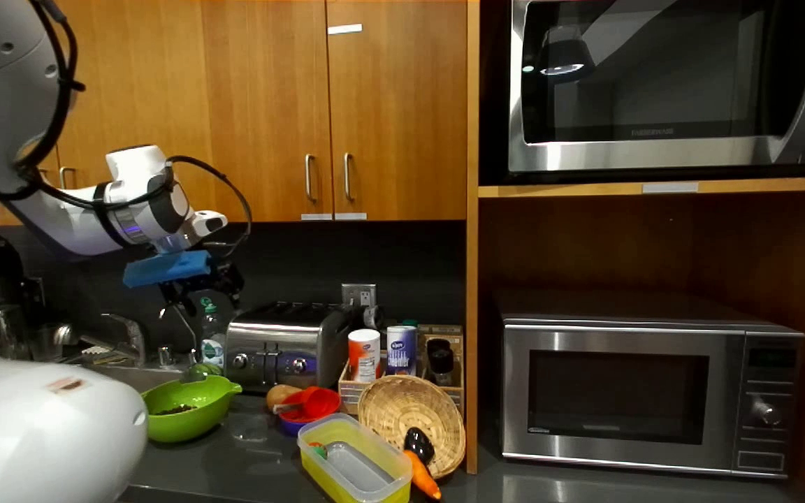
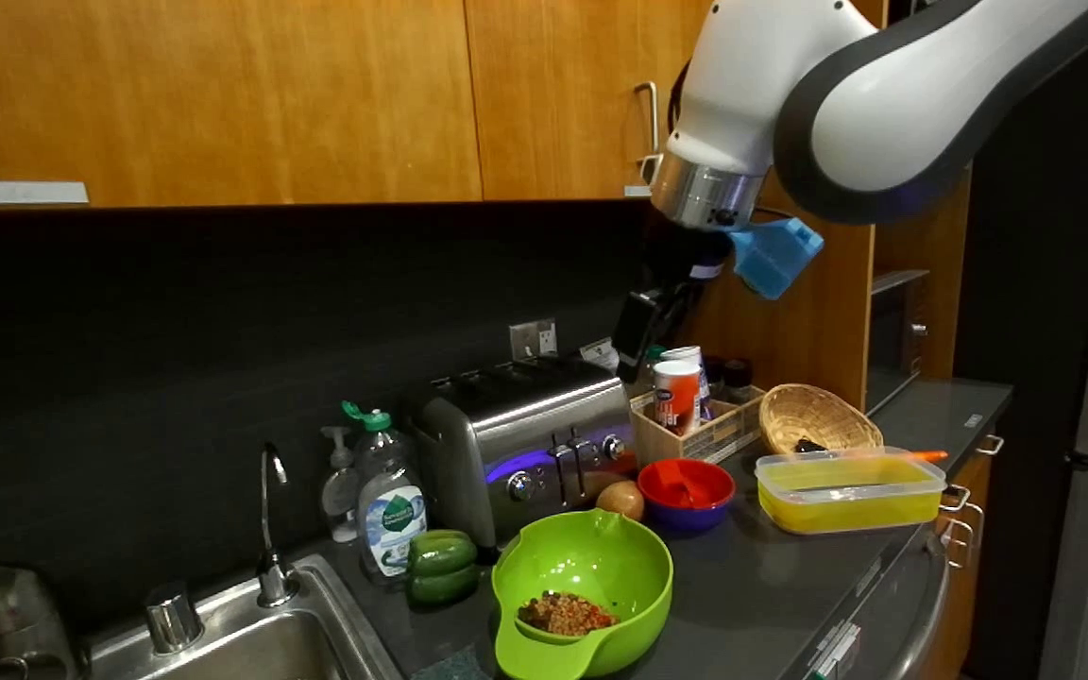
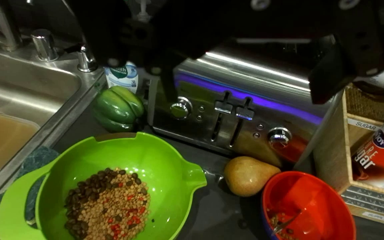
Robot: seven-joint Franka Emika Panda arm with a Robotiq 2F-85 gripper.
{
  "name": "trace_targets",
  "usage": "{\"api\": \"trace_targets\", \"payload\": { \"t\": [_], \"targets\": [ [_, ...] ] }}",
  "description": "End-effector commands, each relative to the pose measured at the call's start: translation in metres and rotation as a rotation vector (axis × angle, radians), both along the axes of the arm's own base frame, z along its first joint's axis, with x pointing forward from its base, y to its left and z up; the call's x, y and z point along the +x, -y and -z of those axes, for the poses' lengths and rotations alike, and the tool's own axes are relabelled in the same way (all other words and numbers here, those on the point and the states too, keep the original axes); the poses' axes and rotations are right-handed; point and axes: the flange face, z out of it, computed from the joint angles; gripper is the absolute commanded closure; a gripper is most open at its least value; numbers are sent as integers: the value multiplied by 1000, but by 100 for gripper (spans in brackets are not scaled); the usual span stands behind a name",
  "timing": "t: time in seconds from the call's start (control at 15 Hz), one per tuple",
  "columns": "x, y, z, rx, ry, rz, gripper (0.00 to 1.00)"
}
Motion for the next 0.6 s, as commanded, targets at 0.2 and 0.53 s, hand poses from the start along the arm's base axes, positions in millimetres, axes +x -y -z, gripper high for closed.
{"api": "trace_targets", "payload": {
  "t": [0.2, 0.53],
  "targets": [
    [-14, 1, -21, 127, -70, 15, 0],
    [-16, 9, -18, 121, -121, 90, 0]
  ]
}}
